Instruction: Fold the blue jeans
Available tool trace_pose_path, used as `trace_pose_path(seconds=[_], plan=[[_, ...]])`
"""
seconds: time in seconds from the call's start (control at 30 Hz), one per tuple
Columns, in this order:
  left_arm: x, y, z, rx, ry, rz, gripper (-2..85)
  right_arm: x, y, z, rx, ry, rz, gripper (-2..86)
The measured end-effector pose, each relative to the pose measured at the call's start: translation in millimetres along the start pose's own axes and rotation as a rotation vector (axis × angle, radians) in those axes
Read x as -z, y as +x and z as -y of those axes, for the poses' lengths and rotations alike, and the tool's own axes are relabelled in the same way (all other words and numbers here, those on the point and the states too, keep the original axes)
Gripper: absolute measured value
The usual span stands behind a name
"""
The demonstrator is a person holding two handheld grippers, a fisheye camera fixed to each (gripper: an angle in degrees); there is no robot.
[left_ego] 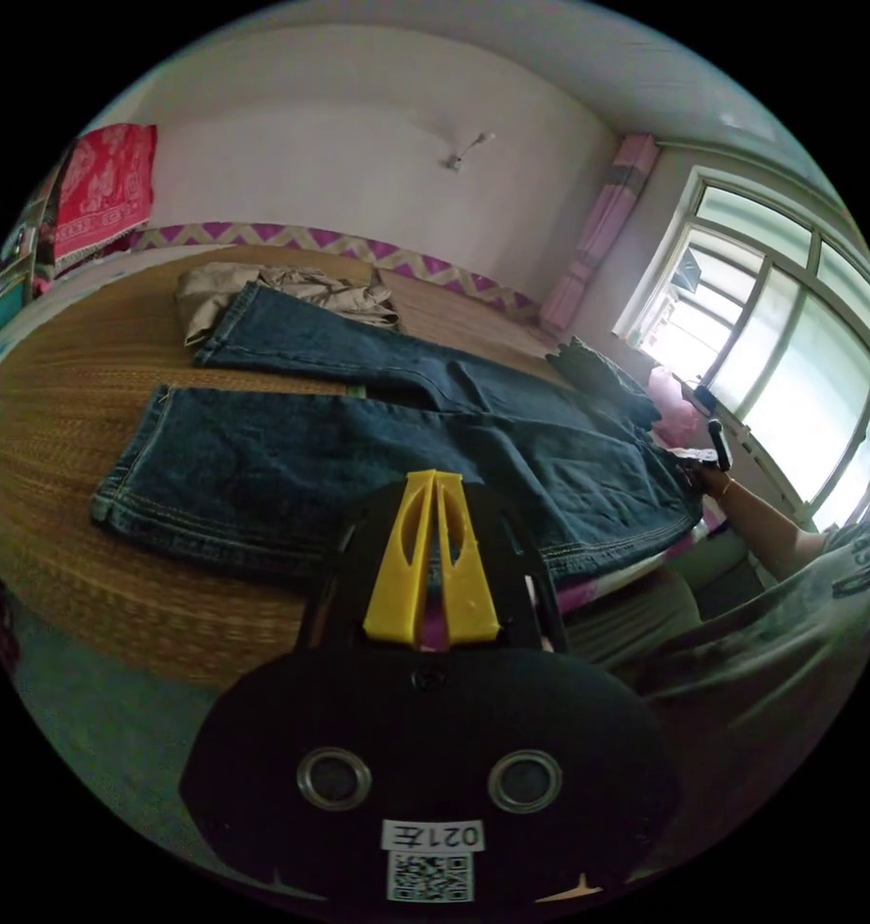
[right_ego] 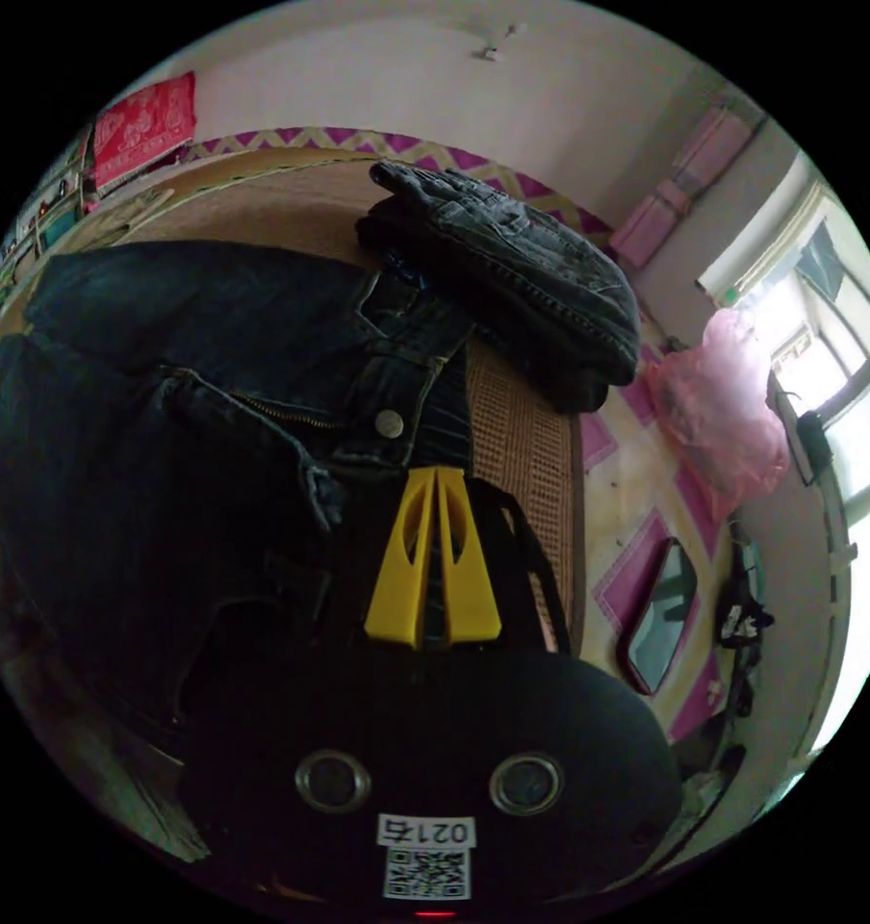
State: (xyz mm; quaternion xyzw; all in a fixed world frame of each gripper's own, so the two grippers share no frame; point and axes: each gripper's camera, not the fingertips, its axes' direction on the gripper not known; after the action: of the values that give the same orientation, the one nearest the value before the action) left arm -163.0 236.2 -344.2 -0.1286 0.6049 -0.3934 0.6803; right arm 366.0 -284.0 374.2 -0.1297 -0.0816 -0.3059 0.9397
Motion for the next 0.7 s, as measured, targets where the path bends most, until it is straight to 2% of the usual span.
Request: trace_pose_path(seconds=[0.1,0.17,0.23,0.4,0.57,0.7], plan=[[19,8,-2,0.011,0.027,0.091,-0.8,17,20,2,-0.029,-0.071,-0.009,-0.5],[33,14,-5,0.003,0.037,0.152,-0.7,55,43,-11,-0.132,0.038,0.013,-0.3],[52,18,-12,0.014,0.052,0.195,0.3,103,69,-42,-0.239,0.141,0.145,0.4],[77,13,-37,0.093,0.069,0.223,3.8,155,88,-136,-0.39,0.189,0.323,5.6],[90,-7,-57,0.233,0.066,0.182,4.3,140,104,-222,-0.598,0.125,0.516,7.6],[89,-31,-63,0.338,0.053,0.146,5.1,120,127,-258,-0.775,0.166,0.639,8.4]])
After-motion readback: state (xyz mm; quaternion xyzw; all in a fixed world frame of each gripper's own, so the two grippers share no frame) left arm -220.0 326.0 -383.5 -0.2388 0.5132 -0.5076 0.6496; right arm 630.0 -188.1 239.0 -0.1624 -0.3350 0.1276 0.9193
